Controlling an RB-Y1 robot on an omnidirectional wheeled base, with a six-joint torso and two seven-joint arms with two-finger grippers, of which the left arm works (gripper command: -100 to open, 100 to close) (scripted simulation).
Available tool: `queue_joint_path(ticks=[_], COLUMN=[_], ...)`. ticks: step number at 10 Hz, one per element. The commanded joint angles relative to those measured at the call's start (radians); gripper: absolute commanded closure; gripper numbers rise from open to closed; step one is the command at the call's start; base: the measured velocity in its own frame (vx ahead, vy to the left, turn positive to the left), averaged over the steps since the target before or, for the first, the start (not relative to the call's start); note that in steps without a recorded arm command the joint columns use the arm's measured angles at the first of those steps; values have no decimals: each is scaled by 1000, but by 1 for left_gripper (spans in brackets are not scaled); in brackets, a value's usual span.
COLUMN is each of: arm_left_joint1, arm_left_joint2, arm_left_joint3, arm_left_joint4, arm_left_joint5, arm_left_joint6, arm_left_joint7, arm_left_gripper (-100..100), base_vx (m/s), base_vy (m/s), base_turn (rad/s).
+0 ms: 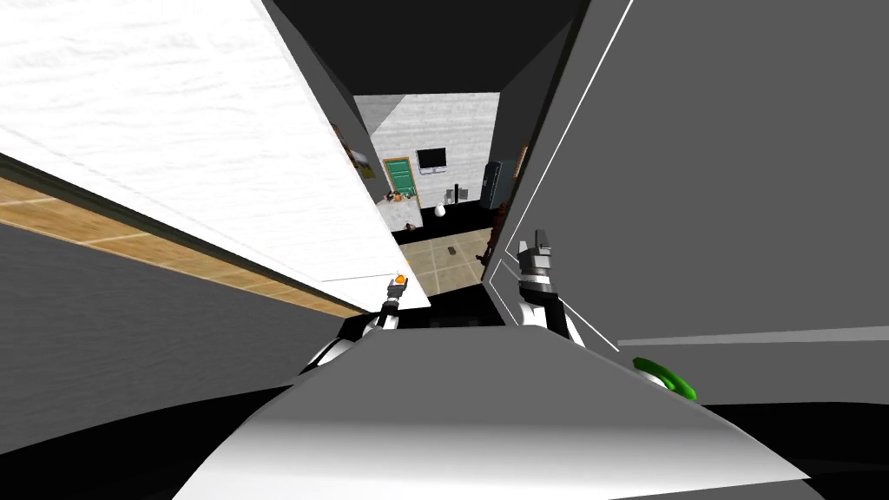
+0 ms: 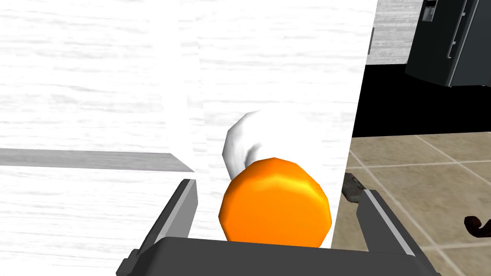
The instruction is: Pull the door open
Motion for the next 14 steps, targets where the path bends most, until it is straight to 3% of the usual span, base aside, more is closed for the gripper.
queue_joint_path(ticks=[1, 2, 7, 8, 11, 12, 14], arm_left_joint1=[0, 0, 0, 11, 29, 29, 45], arm_left_joint2=[0, 0, 0, 16, 43, 43, 66], arm_left_joint3=[0, 0, 0, -19, -51, -51, -79], arm_left_joint4=[0, 0, 0, 1, -1, -1, -1], arm_left_joint5=[0, 0, 0, -12, -31, -31, -48], arm_left_joint6=[0, 0, 0, -19, -56, -56, -88], arm_left_joint7=[0, 0, 0, 26, 72, 72, 112], arm_left_gripper=[-100, 100, 100, 100, 100, 100, 100], base_vx=[89, -10, -16, -102, -183, -136, -148], base_vy=[-8, 4, 3, 37, 71, 54, 26], base_turn=[-9, 19, -4, -85, -84, -38, -64])
